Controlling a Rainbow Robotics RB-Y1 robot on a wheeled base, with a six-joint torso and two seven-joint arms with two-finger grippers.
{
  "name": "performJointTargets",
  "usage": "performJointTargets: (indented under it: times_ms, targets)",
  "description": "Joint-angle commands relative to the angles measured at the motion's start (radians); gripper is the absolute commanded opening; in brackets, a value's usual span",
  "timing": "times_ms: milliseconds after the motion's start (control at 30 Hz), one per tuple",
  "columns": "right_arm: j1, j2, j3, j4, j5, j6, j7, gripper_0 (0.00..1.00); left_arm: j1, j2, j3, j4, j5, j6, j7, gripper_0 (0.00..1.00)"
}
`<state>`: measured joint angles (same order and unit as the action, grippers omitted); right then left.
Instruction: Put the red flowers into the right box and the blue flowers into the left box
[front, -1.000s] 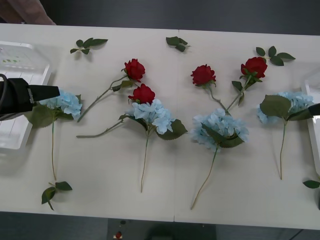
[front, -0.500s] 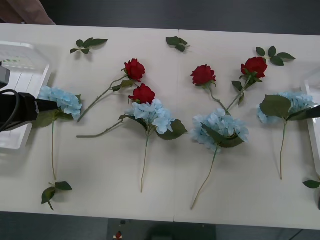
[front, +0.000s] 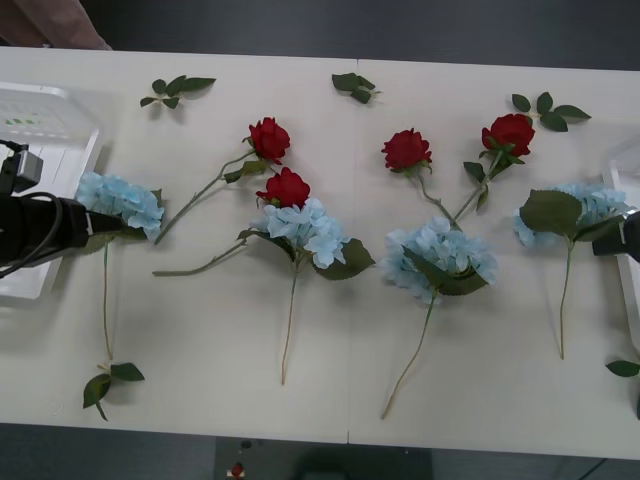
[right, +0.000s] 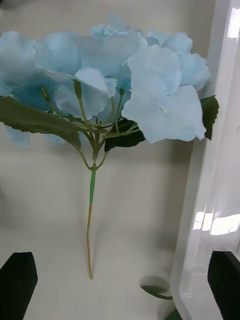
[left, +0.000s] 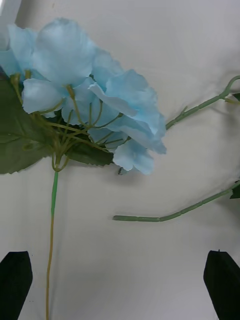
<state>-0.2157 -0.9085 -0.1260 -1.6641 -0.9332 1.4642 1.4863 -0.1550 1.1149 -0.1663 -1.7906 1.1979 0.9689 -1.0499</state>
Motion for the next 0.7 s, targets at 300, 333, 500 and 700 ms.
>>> performJointTargets:
  times_ms: [300,333,500,700]
  targets:
    - [-0.010,0.106,0.046,0.012,0.117,-0.058,-0.063,1.00,-0.167,0.062,-0.176,0.146,-0.040,-0.010,-0.027,1.00]
    - [-0.010,0.111,0.048,0.017,0.119,-0.065,-0.063,1.00,-0.175,0.062,-0.185,0.154,-0.040,-0.012,-0.028,1.00]
    - [-0.010,0.138,0.085,0.073,0.132,-0.140,-0.049,1.00,-0.219,0.062,-0.242,0.211,-0.049,-0.019,-0.039,1.00]
    - [-0.010,0.152,0.132,0.122,0.145,-0.228,-0.049,1.00,-0.281,0.062,-0.337,0.266,-0.057,-0.024,-0.050,1.00]
